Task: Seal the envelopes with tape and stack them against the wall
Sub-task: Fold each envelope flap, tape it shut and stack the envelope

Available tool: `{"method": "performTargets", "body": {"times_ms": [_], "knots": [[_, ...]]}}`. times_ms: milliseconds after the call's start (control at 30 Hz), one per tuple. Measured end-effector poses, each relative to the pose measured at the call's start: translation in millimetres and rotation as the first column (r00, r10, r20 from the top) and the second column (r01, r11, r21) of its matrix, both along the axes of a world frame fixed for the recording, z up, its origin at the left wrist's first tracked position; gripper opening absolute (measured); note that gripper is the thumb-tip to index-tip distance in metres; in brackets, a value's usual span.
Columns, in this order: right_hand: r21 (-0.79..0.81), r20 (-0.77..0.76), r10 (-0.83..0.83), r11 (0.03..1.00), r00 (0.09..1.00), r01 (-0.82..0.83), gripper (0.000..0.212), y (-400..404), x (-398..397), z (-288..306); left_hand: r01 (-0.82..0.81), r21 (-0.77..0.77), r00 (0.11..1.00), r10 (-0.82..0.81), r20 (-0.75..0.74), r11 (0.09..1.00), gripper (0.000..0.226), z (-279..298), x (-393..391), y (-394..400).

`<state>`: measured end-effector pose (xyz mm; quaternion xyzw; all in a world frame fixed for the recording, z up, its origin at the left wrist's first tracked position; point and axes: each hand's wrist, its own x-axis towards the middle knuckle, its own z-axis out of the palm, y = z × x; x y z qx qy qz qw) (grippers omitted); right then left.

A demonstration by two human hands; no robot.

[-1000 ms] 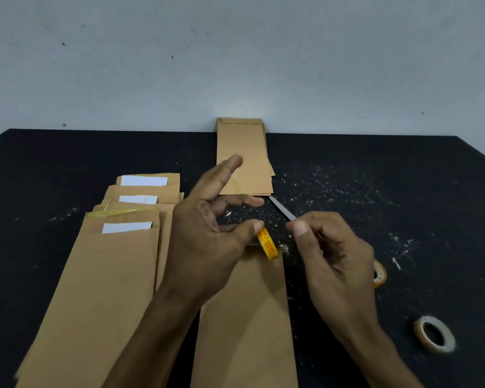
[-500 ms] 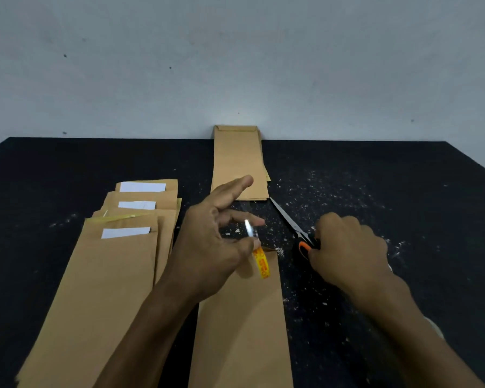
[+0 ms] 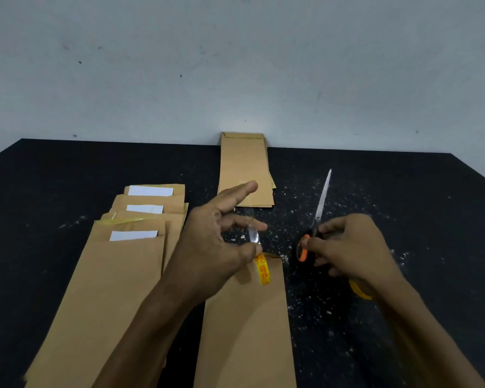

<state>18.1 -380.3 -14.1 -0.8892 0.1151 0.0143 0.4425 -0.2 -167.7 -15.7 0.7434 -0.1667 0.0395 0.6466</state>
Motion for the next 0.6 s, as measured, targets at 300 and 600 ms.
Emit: {"method": "performTargets", "body": {"times_ms": [300,600], "knots": [[0.529,0.124,0.123,0.831,0.985,-0.171,0.048,15.8,-10.2,7.3,-0.036,0.028,0.999,0.036,-0.005,0.999,0.087,12.1,0.9,15.8],[0.495,0.047,0.530,0.724,0.847,-0.480,0.031,16.3,-13.8,20.2,-0.083,0.137,0.995,0.074,0.070,0.987,0.086,43.6,11.3,65.8]]}}
